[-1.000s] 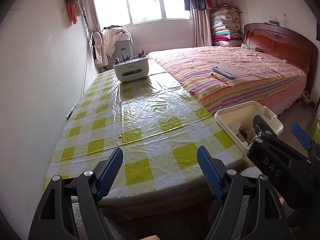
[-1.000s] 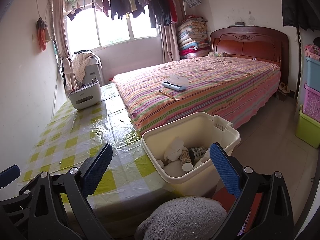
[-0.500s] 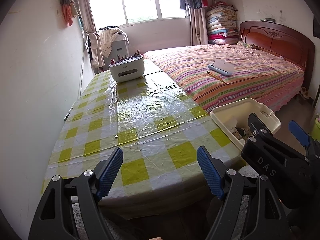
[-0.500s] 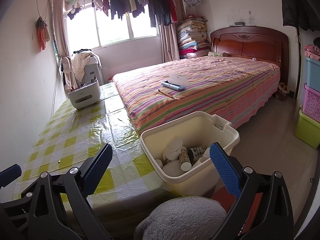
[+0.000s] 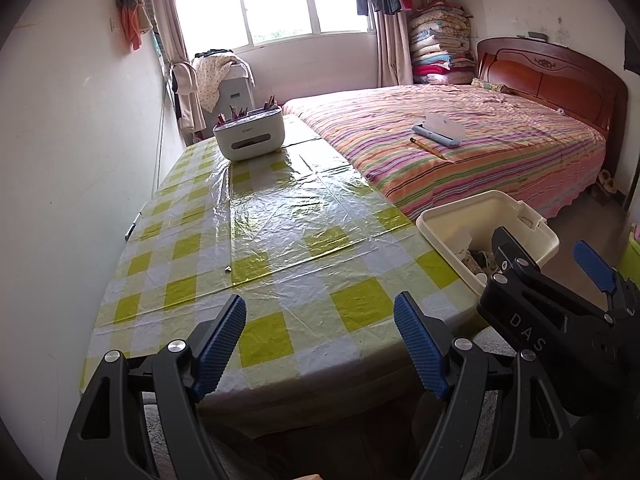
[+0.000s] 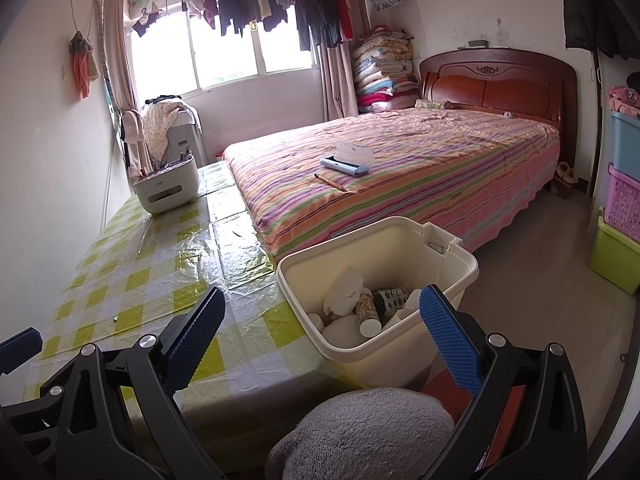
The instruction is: Collect trash
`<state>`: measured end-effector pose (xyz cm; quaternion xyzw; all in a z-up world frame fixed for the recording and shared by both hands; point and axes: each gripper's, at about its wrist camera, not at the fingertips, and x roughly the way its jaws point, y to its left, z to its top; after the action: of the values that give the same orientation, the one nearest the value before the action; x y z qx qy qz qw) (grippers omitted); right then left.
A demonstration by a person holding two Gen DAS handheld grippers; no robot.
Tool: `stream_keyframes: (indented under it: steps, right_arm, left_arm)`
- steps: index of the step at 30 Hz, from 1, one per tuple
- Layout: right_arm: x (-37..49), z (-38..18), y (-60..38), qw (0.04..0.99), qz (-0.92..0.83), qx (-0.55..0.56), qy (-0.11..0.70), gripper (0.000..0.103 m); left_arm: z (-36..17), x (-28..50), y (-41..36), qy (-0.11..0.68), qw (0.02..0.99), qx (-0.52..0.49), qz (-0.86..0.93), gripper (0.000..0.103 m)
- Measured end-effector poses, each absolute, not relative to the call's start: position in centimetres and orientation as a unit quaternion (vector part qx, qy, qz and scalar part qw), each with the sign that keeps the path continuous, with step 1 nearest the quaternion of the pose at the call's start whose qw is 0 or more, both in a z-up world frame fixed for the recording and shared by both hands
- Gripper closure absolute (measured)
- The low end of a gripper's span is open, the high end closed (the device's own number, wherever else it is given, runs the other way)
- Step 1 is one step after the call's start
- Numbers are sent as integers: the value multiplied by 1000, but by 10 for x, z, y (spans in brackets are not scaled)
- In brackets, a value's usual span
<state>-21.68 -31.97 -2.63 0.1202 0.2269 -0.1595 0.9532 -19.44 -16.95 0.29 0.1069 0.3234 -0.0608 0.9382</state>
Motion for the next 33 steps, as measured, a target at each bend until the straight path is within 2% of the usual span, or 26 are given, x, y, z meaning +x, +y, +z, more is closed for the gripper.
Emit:
stream_keyframes:
  steps: [33]
  right_arm:
    - [-217, -34, -321, 951, -163, 119, 233, 7]
  left_arm:
    - [5, -203, -173, 316, 939, 107, -85, 29]
